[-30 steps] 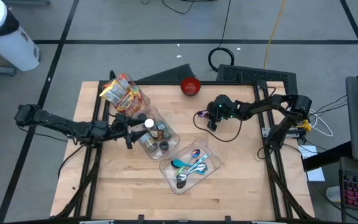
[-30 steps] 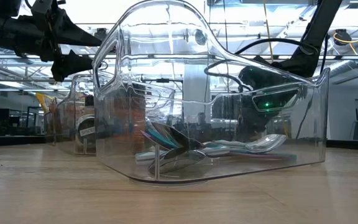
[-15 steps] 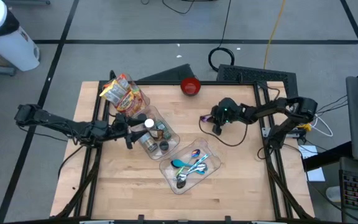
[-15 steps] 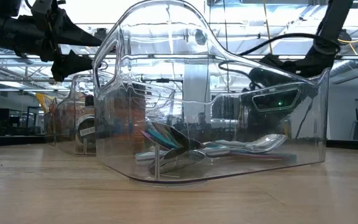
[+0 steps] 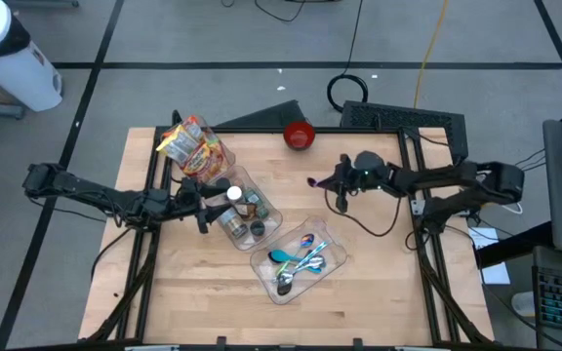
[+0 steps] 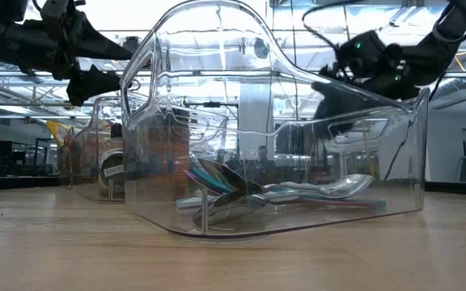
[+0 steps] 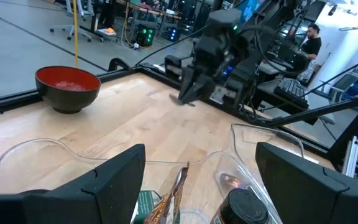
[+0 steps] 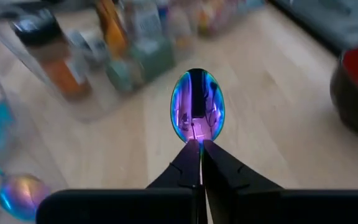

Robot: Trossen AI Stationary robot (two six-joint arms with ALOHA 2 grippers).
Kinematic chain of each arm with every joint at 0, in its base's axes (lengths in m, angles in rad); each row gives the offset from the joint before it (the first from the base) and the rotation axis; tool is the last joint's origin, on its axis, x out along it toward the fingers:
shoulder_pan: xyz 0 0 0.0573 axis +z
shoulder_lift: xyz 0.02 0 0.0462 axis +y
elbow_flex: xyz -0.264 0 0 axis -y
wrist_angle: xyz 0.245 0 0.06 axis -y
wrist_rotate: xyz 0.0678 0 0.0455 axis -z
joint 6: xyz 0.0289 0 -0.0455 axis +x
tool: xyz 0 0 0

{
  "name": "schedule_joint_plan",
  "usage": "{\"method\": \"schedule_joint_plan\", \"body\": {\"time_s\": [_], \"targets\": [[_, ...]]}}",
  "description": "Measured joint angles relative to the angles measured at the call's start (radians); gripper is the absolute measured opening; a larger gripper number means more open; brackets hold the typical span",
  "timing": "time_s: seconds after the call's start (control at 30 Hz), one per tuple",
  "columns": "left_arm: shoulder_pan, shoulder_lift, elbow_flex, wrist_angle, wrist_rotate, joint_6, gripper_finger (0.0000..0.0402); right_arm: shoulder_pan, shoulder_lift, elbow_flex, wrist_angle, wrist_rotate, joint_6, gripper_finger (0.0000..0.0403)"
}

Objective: Pick & Place Food Item
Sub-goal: Put the green spoon into the bottom transparent bin

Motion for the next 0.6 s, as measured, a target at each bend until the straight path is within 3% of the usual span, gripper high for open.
{"method": "schedule_joint_plan", "body": {"time_s": [0.23, 0.6], "targets": [[0.000, 0.000, 0.000, 0.000, 0.000, 0.000, 0.0312, 0.061, -0.058, 0.005, 0.076, -0.001, 0.015, 0.0000], [0.000, 0.000, 0.000, 0.000, 0.000, 0.000, 0.0312, 0.257, -0.059, 0.171, -0.017, -0.057, 0.029, 0.0000]]}}
